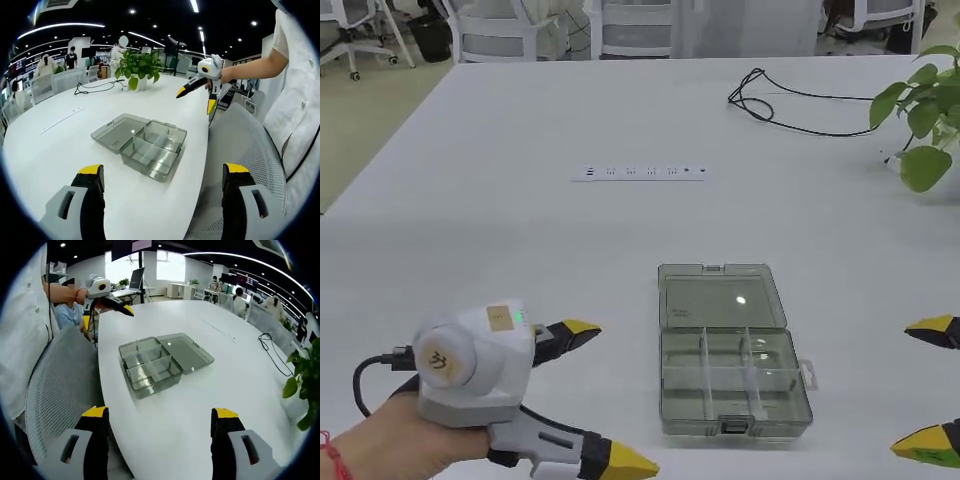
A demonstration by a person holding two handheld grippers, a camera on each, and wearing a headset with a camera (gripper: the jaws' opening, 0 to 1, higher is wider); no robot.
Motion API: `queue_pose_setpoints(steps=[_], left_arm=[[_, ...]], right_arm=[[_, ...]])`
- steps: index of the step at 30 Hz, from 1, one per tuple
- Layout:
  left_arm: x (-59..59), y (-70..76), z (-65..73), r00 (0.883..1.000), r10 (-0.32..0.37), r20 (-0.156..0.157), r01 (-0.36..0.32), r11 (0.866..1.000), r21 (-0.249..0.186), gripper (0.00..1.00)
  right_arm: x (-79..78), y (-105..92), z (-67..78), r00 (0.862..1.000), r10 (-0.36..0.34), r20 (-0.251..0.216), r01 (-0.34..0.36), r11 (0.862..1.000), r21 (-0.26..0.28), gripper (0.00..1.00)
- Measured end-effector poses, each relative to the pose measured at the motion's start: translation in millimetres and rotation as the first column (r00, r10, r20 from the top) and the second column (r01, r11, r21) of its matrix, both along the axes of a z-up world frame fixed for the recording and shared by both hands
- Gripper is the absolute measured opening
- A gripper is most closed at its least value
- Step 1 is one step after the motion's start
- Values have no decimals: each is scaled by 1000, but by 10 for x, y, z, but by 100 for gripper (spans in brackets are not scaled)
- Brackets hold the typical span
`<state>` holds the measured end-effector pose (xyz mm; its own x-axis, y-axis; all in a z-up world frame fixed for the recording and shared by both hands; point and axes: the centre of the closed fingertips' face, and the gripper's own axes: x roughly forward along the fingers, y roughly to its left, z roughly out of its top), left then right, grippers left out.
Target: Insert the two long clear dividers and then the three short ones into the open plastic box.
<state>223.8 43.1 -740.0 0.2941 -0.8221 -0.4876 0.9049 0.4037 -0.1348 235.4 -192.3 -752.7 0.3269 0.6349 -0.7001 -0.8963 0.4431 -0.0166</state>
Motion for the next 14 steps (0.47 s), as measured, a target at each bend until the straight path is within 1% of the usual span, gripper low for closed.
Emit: queue_pose_setpoints(steps=[8,14], left_arm=[[0,1,6,1000,1,-1,-1,1000,-2,100],[-4,-4,10,1000,1,-1,-1,1000,-8,100]], right_arm=[[-32,21,-26,1000,9,-9,-9,1000,-2,86],[-23,41,-7,1000,17,-6,-17,1000,-5,86]])
